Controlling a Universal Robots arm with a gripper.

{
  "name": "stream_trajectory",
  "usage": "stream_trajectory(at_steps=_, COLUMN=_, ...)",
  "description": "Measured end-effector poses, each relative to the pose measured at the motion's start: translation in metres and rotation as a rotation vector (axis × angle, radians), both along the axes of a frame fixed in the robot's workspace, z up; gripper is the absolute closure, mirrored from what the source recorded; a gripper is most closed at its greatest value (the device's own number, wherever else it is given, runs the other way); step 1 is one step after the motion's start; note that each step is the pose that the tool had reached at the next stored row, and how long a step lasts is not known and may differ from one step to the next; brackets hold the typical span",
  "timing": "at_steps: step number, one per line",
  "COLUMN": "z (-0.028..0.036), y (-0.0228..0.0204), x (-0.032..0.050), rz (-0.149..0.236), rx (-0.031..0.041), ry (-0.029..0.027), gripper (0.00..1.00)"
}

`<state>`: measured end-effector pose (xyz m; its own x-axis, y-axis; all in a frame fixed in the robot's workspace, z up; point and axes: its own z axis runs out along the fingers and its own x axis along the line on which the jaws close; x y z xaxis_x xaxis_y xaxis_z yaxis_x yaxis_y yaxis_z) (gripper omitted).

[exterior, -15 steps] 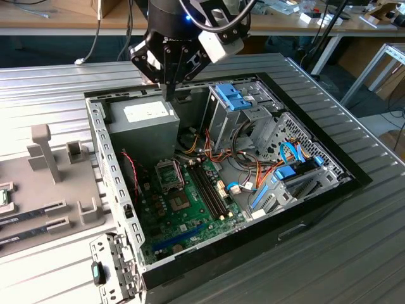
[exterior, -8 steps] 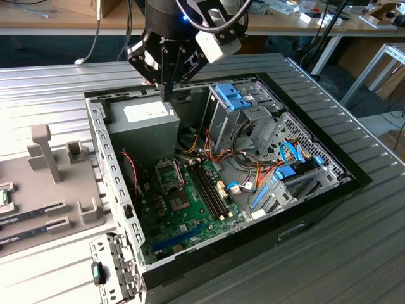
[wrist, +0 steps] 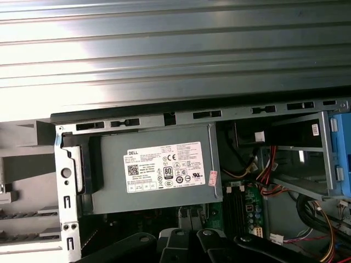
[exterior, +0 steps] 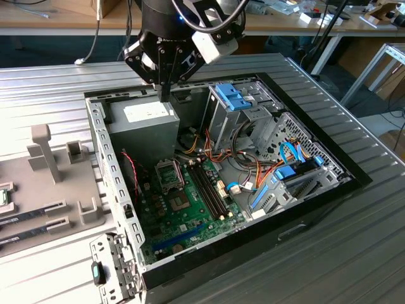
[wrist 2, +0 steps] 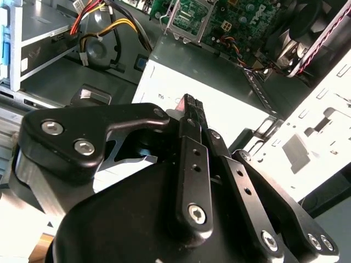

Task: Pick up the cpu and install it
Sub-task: 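Reach for the cpu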

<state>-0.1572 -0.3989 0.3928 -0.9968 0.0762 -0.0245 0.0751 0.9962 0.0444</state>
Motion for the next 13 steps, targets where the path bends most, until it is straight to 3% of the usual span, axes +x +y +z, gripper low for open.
stream_trajectory(at_steps=13, z=-0.0002, y=0.0, x=-0.007, rz=0.0, rx=0.0, ry=0.0, gripper=0.89)
